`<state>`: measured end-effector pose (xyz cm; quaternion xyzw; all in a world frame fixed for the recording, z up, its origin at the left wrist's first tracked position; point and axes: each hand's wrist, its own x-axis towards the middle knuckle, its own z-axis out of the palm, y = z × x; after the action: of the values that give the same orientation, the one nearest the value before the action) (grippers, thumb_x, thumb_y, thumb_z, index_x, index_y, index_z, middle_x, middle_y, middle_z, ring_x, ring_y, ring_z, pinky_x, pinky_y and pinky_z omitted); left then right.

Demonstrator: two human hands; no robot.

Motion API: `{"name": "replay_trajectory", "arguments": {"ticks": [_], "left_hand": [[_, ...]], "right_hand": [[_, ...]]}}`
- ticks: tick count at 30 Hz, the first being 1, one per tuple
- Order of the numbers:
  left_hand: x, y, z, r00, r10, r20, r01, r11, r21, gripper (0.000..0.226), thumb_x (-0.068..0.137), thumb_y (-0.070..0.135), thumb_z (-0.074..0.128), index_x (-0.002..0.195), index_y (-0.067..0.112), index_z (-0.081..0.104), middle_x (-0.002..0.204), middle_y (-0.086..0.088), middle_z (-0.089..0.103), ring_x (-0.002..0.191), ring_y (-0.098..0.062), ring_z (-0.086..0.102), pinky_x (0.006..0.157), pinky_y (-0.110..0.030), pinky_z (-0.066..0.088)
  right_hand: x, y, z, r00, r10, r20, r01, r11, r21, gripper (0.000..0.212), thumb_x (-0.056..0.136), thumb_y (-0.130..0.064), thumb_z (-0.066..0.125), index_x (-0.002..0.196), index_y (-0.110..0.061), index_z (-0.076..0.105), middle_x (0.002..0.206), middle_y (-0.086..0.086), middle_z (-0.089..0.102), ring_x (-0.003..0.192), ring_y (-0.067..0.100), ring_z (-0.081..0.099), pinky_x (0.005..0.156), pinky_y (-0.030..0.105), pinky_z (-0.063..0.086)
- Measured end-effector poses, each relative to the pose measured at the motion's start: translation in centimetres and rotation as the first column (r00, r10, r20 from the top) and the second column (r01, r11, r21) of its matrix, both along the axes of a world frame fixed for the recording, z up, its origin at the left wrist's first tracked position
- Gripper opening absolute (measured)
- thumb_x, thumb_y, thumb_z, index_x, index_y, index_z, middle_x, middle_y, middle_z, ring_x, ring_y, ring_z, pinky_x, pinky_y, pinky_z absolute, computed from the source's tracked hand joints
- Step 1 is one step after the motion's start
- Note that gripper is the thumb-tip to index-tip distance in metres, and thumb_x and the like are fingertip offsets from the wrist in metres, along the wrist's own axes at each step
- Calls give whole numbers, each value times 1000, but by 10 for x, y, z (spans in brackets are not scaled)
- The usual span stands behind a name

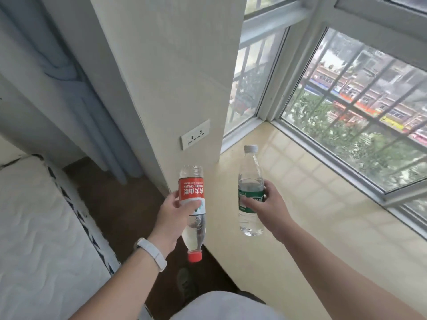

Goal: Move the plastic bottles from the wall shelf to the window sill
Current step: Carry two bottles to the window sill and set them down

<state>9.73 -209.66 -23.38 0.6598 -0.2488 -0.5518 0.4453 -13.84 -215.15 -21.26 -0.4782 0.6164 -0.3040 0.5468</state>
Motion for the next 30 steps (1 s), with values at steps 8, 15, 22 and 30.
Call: {"name": "replay_trajectory", "arguments": {"ticks": [8,15,22,30], "left_hand": [[24,-52,-35,992,-106,-65,111,991,79,52,68,35,81,116,21,65,104,-9,74,95,-27,73,81,-45,58],[16,-89,-91,995,-91,-42,98,973,210,42,76,25,81,114,16,66,103,-9,74,93,-25,73,81,-42,59],[-11,-107,-151,999,-40,12,33,943,331,29,83,21,78,109,14,67,98,-7,75,85,-22,73,71,-34,56],[-29,-128,-206,998,35,56,-56,905,422,24,85,27,77,105,16,70,98,-8,76,86,-25,74,75,-36,58]], "right_hand": [[25,-28,-8,989,-134,-60,134,991,4,52,77,-17,82,122,-28,59,105,-9,71,80,-2,69,67,17,51],[22,-65,-50,985,-157,-72,158,987,13,54,75,-15,82,121,-29,58,102,-13,70,82,-6,67,63,10,50],[16,-116,-113,989,-126,-73,129,991,31,47,76,-16,81,116,-29,58,96,-14,69,76,-9,64,63,9,47],[24,-170,-183,996,-11,-90,14,1000,28,50,73,-20,82,107,-43,54,89,-28,68,82,-9,64,74,20,53]]}}
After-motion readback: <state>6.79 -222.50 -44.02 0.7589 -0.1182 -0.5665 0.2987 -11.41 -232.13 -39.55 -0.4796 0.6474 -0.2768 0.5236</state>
